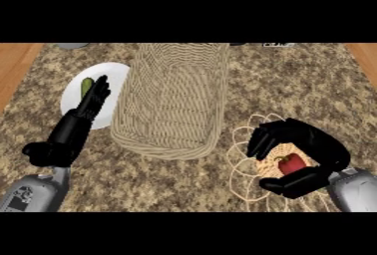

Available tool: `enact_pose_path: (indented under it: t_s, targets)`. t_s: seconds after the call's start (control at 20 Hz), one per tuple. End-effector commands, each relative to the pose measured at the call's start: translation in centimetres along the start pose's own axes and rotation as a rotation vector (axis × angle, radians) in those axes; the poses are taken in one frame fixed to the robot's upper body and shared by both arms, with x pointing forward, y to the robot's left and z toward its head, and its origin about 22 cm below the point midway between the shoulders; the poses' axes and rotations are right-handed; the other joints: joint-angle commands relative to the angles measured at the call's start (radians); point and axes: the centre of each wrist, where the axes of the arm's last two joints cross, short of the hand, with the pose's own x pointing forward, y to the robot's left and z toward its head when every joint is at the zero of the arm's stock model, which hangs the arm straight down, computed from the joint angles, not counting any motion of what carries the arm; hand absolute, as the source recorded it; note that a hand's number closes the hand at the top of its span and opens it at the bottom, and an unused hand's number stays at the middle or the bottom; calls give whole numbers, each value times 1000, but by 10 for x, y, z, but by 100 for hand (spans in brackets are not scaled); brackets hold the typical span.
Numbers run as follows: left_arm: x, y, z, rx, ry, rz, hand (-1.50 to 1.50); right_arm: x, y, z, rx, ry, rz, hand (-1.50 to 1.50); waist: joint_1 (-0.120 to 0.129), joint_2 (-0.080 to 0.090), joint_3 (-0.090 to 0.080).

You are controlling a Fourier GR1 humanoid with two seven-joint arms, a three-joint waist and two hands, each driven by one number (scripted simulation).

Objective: Pick the bell pepper from the placemat and place it in the basket

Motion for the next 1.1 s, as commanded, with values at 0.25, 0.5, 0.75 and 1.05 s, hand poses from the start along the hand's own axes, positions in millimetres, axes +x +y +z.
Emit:
enact_pose_path:
  t_s: [0.25,0.5,0.75,1.05]
  targets:
    - [-12,21,11,14,60,-5,0,23,43,59,-36,-2,486,-150,-36,-6,-5]
    - [-11,25,19,10,97,-14,0,90,8,67,-141,79,806,-150,-48,-12,-7]
    - [-5,18,14,10,60,-24,0,135,-12,62,54,336,1077,-150,-29,-7,-9]
    - [-7,17,8,5,55,0,0,175,-4,64,306,534,1023,-150,-27,-3,-6]
